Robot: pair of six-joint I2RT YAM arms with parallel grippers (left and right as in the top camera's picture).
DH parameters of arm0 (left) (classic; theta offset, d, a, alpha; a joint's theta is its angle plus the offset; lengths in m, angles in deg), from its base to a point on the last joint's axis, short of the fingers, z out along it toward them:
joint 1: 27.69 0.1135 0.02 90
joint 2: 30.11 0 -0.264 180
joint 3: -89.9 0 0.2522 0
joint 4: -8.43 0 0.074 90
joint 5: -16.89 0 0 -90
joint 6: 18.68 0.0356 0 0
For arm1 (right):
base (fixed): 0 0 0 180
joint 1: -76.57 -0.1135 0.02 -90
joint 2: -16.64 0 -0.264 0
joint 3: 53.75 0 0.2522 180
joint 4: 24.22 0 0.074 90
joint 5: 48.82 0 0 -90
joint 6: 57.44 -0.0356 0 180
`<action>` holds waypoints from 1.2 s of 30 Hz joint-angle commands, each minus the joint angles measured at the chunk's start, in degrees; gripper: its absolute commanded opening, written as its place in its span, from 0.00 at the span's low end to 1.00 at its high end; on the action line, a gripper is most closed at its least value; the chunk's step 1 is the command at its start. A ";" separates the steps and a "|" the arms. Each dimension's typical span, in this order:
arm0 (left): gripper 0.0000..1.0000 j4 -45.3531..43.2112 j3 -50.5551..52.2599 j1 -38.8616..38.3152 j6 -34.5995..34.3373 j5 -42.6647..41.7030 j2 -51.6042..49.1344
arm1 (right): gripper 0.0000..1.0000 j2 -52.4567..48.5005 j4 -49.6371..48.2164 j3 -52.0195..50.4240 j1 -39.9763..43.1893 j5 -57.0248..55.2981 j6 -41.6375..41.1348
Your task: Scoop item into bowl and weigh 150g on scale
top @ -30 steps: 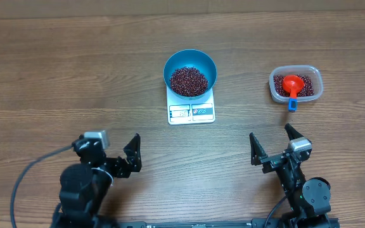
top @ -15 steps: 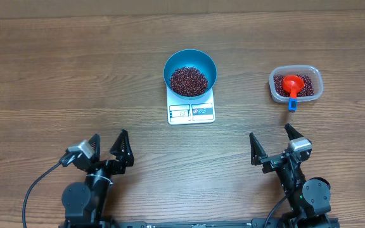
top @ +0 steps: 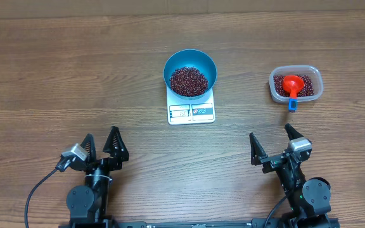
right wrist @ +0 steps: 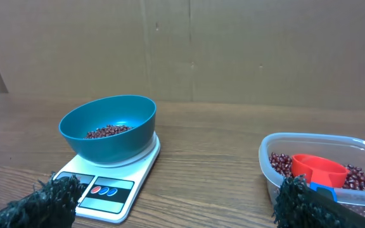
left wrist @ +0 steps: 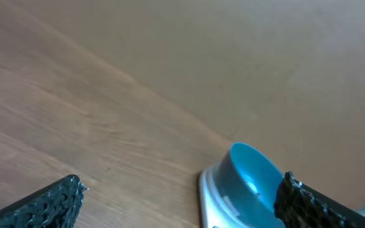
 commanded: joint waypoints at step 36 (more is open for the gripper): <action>0.99 2.14 0.39 0.26 14.93 0.92 0.63 | 1.00 0.57 -0.35 -0.59 -0.15 -0.50 -0.20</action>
